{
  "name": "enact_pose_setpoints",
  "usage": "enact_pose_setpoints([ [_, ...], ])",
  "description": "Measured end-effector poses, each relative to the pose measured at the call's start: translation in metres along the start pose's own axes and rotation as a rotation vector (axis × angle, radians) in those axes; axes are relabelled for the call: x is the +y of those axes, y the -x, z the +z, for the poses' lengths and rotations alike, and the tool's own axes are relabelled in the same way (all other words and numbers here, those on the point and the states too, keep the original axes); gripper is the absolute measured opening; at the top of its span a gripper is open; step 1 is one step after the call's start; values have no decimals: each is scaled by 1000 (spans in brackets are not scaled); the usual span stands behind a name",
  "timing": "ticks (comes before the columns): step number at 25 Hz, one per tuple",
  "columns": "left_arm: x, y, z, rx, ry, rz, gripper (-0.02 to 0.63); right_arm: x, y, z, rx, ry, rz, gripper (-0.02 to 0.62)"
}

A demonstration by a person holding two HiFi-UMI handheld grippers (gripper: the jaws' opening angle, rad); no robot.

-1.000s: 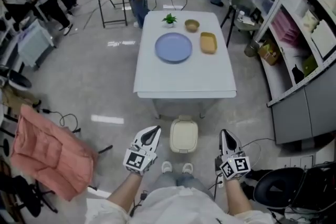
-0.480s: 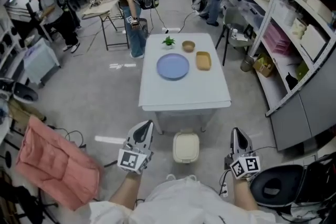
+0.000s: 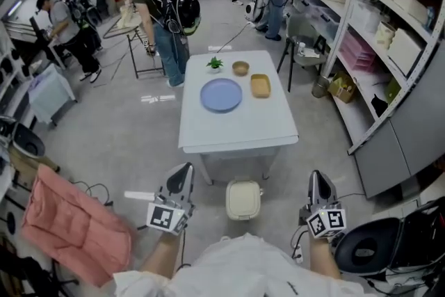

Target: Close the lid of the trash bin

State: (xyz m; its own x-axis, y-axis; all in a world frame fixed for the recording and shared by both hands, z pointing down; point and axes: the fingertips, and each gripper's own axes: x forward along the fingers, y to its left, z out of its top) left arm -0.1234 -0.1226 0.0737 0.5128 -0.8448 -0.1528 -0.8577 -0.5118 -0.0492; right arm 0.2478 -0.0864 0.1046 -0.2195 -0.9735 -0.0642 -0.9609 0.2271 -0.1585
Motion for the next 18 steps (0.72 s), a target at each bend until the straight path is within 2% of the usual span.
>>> enact_pose_setpoints([
  [9, -25, -19, -15, 23, 19, -28, 25, -18, 1, 4, -8, -17, 9, 18],
  [18, -13, -7, -17, 32, 27, 10, 25, -3, 3, -10, 31, 1, 13, 17],
])
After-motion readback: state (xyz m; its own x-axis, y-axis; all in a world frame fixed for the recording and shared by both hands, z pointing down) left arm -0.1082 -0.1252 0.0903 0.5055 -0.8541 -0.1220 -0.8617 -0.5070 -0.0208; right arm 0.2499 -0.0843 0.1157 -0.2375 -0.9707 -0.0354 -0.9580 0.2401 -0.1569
